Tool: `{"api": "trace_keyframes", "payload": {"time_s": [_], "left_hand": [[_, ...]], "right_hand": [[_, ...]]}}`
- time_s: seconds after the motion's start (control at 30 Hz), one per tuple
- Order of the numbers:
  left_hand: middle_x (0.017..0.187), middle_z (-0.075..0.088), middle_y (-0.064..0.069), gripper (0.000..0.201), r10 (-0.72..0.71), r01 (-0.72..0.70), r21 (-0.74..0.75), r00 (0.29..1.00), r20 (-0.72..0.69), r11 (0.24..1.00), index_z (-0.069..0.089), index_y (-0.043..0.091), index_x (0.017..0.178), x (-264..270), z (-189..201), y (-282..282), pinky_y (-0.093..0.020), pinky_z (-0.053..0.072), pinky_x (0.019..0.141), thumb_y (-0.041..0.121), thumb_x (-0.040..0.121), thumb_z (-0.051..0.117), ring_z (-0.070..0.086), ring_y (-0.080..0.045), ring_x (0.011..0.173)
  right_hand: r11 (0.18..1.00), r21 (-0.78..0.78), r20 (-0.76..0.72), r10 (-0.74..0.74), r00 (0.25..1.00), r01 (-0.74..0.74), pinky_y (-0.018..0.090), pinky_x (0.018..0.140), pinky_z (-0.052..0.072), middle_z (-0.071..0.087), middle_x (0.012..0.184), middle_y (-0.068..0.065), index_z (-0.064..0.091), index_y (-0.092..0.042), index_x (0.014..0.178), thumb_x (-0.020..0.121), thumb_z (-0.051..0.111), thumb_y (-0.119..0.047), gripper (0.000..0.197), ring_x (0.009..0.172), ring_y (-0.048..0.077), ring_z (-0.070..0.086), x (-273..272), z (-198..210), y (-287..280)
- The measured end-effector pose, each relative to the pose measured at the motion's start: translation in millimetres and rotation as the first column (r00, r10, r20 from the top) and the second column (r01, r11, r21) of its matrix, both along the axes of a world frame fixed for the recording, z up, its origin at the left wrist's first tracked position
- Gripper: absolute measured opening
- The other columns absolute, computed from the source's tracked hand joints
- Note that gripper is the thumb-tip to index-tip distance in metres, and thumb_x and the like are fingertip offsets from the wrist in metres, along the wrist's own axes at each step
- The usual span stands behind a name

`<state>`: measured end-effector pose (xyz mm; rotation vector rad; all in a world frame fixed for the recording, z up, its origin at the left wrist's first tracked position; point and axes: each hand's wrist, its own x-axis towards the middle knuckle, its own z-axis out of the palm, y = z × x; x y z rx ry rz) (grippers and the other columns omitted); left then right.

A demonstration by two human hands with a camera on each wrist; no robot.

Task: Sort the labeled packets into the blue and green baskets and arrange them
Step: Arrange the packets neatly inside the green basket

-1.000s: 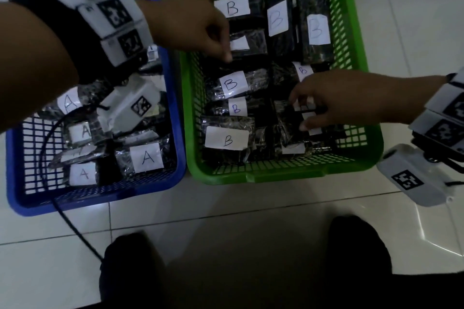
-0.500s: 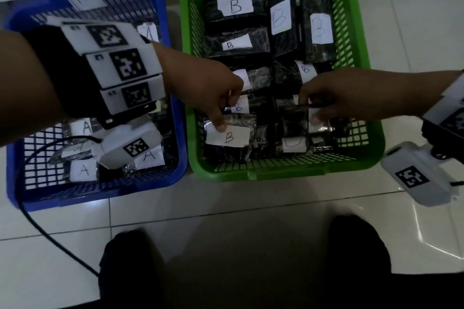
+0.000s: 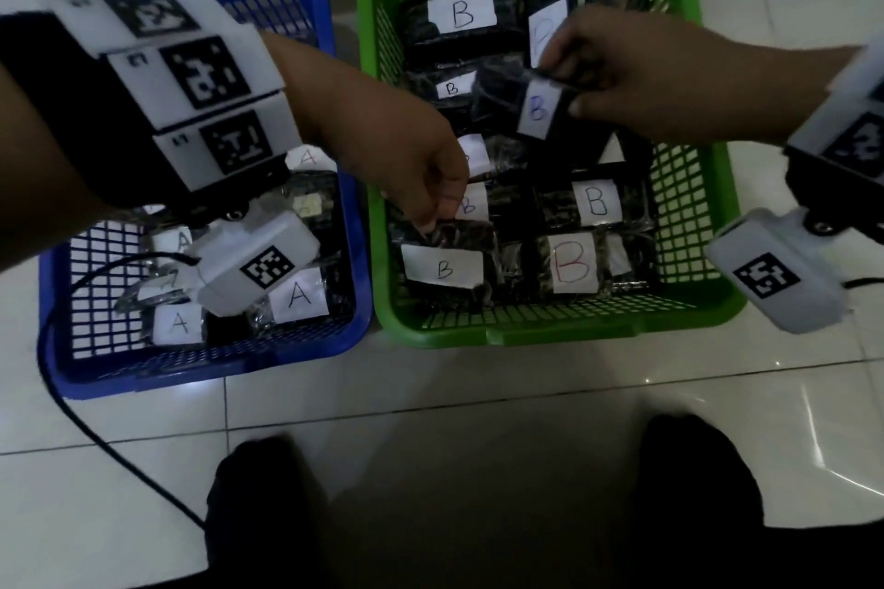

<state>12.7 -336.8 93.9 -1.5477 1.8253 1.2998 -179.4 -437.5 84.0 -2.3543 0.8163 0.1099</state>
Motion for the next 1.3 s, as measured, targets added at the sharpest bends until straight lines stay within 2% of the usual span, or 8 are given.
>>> {"api": "trace_keyframes", "payload": {"time_s": [0.53, 0.63, 0.73, 0.83, 0.9, 1.0, 1.17, 1.3], "left_hand": [[0.1, 0.056, 0.018, 0.03, -0.08, 0.083, -0.118, 0.996, 0.024, 0.99, 0.051, 0.028, 0.121, 0, -13, 33, -0.006, 0.038, 0.064, 0.026, 0.092, 0.057, 0.05, 0.0, 0.08], [0.09, 0.061, 0.017, 0.023, 0.025, -0.029, -0.082, 0.999, -0.047, 0.996, 0.055, 0.025, 0.115, 3, -7, 24, -0.006, 0.042, 0.066, 0.022, 0.092, 0.057, 0.057, 0.003, 0.078], [0.087, 0.07, 0.009, 0.023, 0.16, -0.171, -0.107, 0.982, -0.103, 0.979, 0.054, 0.027, 0.112, 14, 3, 15, -0.032, 0.051, 0.084, 0.019, 0.091, 0.059, 0.065, -0.008, 0.084], [0.084, 0.072, 0.005, 0.02, 0.302, -0.323, -0.154, 0.942, -0.146, 0.934, 0.05, 0.025, 0.107, 20, 7, 6, -0.045, 0.05, 0.089, 0.019, 0.09, 0.06, 0.067, -0.011, 0.083], [0.083, 0.072, 0.005, 0.02, 0.388, -0.425, -0.184, 0.898, -0.206, 0.886, 0.05, 0.021, 0.107, 17, 4, 2, -0.039, 0.052, 0.085, 0.017, 0.09, 0.06, 0.067, -0.007, 0.08], [0.08, 0.07, 0.011, 0.018, 0.473, -0.539, -0.188, 0.827, -0.304, 0.821, 0.05, 0.02, 0.103, 5, -3, -1, -0.019, 0.051, 0.068, 0.019, 0.09, 0.062, 0.065, 0.001, 0.072], [0.091, 0.058, 0.016, 0.029, 0.04, -0.074, -0.361, 0.994, -0.101, 0.93, 0.058, 0.027, 0.102, -17, -17, 10, -0.008, 0.039, 0.065, 0.047, 0.082, 0.064, 0.052, 0.003, 0.077], [0.11, 0.054, 0.007, 0.038, -0.284, 0.315, -0.312, 0.949, 0.139, 0.897, 0.055, 0.026, 0.117, -29, -34, 25, -0.032, 0.049, 0.084, 0.046, 0.085, 0.061, 0.055, -0.014, 0.099]], "right_hand": [[0.956, -0.2, 0.005, 0.22, 0.975, -0.215, 0.029, 0.076, 0.035, 0.063, 0.1, 0.009, 0.061, -0.009, 0.101, 0.083, 0.061, -0.004, 0.019, 0.099, 0.026, 0.054, 50, -40, 20], [0.963, -0.155, 0.03, 0.228, 0.973, -0.221, 0.023, 0.077, 0.036, 0.066, 0.107, 0.011, 0.063, -0.008, 0.107, 0.085, 0.057, 0.0, 0.024, 0.098, 0.027, 0.06, 44, -44, 25], [0.996, -0.079, 0.113, 0.046, 0.992, -0.038, 0.02, 0.08, 0.042, 0.068, 0.104, 0.003, 0.065, -0.014, 0.107, 0.089, 0.055, -0.008, 0.021, 0.092, 0.017, 0.062, 36, -36, 26], [0.953, 0.273, 0.111, -0.166, 0.98, 0.131, 0.025, 0.077, 0.052, 0.065, 0.093, -0.007, 0.063, -0.022, 0.104, 0.095, 0.051, -0.032, 0.017, 0.077, 0.01, 0.063, 24, -8, 26], [0.867, 0.484, 0.027, -0.153, 0.988, 0.122, 0.018, 0.064, 0.054, 0.066, 0.087, -0.009, 0.062, -0.027, 0.106, 0.09, 0.051, -0.042, 0.025, 0.071, 0.007, 0.065, 13, 9, 24], [0.928, 0.372, -0.091, -0.003, 0.996, 0.037, 0.023, 0.064, 0.047, 0.07, 0.083, -0.013, 0.06, -0.036, 0.104, 0.08, 0.065, -0.037, 0.025, 0.07, 0.006, 0.066, -5, 14, 10], [0.953, 0.302, -0.367, 0.087, 0.926, 0.03, 0.039, 0.075, 0.049, 0.072, 0.083, -0.005, 0.063, -0.035, 0.086, 0.075, 0.073, -0.019, 0.022, 0.08, 0.018, 0.066, -23, 19, -12], [0.969, 0.15, -0.571, 0.246, 0.783, -0.195, 0.022, 0.064, 0.042, 0.062, 0.086, -0.01, 0.059, -0.029, 0.091, 0.08, 0.071, -0.017, 0.021, 0.076, 0.006, 0.055, -23, 6, -6]]}}
